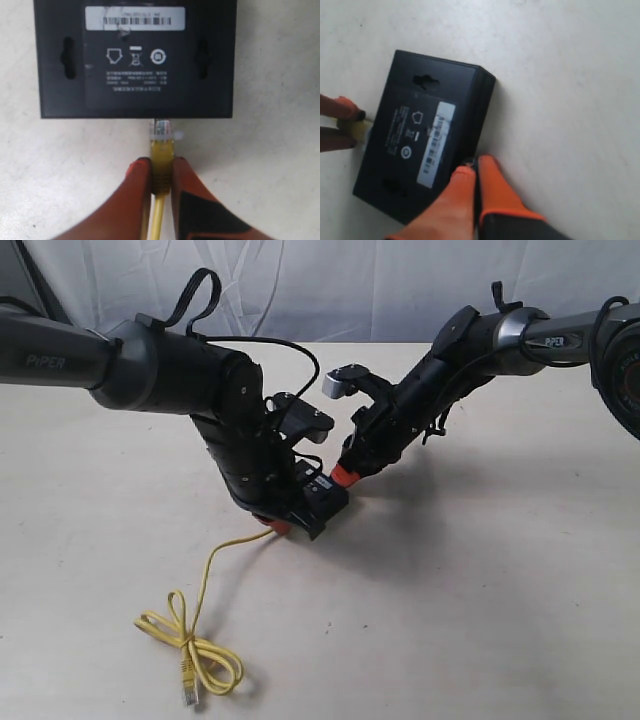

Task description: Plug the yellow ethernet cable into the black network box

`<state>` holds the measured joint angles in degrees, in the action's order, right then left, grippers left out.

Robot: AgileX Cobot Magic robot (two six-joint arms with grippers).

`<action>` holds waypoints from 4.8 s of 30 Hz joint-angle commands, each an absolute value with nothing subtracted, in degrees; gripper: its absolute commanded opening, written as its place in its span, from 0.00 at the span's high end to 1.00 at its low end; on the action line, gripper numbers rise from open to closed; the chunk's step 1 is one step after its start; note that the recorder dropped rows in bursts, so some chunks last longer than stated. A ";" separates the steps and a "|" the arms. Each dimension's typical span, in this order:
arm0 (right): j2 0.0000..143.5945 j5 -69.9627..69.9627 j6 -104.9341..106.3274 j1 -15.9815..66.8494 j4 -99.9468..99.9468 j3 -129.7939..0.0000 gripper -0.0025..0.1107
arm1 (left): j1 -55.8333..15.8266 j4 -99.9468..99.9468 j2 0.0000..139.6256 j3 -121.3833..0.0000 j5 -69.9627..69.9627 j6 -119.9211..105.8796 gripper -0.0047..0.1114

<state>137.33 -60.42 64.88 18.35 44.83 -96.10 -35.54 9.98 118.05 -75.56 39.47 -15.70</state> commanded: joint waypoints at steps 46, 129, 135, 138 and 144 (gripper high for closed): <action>138.57 -50.78 52.78 18.83 40.72 -97.19 0.99 | -21.29 32.36 118.64 -76.23 46.69 -67.46 0.96; 136.83 -50.68 50.50 19.34 37.64 -98.60 0.99 | -22.73 25.37 82.59 -59.59 63.60 -78.44 0.96; 136.83 -50.67 50.50 19.34 37.64 -98.60 0.99 | -25.92 20.61 82.70 -57.08 57.26 -77.87 0.96; 136.83 -50.67 50.50 19.34 37.64 -98.60 0.99 | -25.93 20.73 82.70 -56.76 54.67 -76.57 0.96; 136.83 -50.67 50.50 19.34 37.64 -98.60 0.99 | -25.93 23.92 87.73 -57.54 51.33 -65.94 0.96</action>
<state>137.03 -52.78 50.19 19.65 39.88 -98.82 -25.53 22.55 84.45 -56.91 52.69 -70.40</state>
